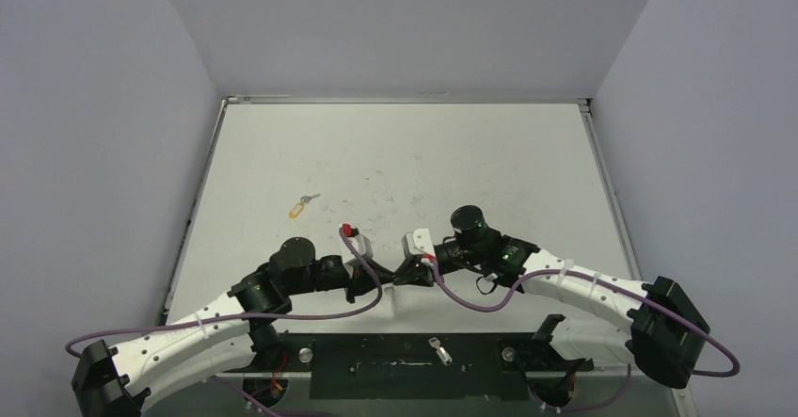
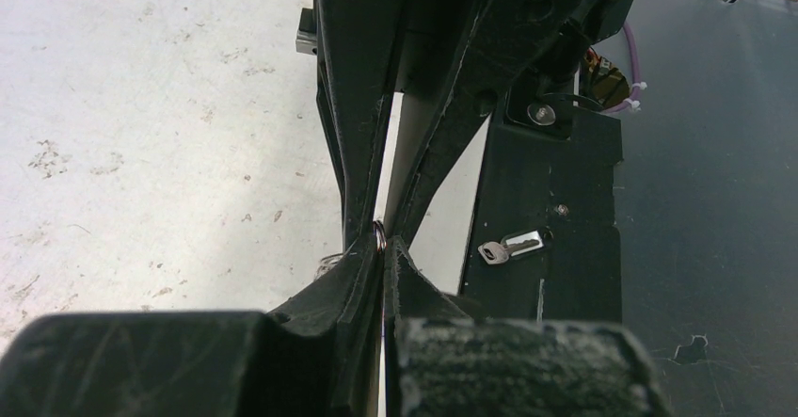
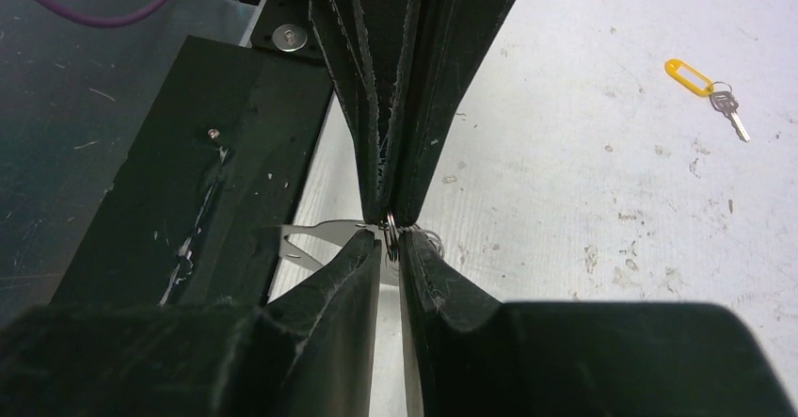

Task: Put the keys on the keyring

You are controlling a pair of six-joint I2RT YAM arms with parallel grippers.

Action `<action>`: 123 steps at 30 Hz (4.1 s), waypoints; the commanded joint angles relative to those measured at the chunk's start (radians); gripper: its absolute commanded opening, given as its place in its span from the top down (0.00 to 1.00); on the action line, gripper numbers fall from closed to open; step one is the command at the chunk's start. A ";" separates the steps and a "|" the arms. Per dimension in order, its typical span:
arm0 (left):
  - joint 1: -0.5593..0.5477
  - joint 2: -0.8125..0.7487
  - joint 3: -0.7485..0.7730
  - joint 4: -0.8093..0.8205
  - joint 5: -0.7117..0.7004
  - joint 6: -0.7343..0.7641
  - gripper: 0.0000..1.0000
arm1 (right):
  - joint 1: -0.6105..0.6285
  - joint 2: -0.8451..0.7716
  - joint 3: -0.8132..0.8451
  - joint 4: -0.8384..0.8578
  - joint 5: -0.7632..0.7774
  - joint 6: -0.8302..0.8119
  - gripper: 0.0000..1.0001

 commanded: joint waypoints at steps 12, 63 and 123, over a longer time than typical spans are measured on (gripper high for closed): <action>-0.004 0.001 0.025 0.094 0.024 -0.009 1.00 | 0.034 -0.050 0.017 0.080 0.070 0.032 1.00; -0.008 -0.150 -0.172 0.408 0.001 0.080 0.72 | 0.024 -0.081 -0.094 0.376 0.022 0.198 1.00; -0.034 0.046 0.223 -0.321 -0.071 0.273 1.00 | 0.038 -0.156 -0.118 0.298 0.228 0.152 0.54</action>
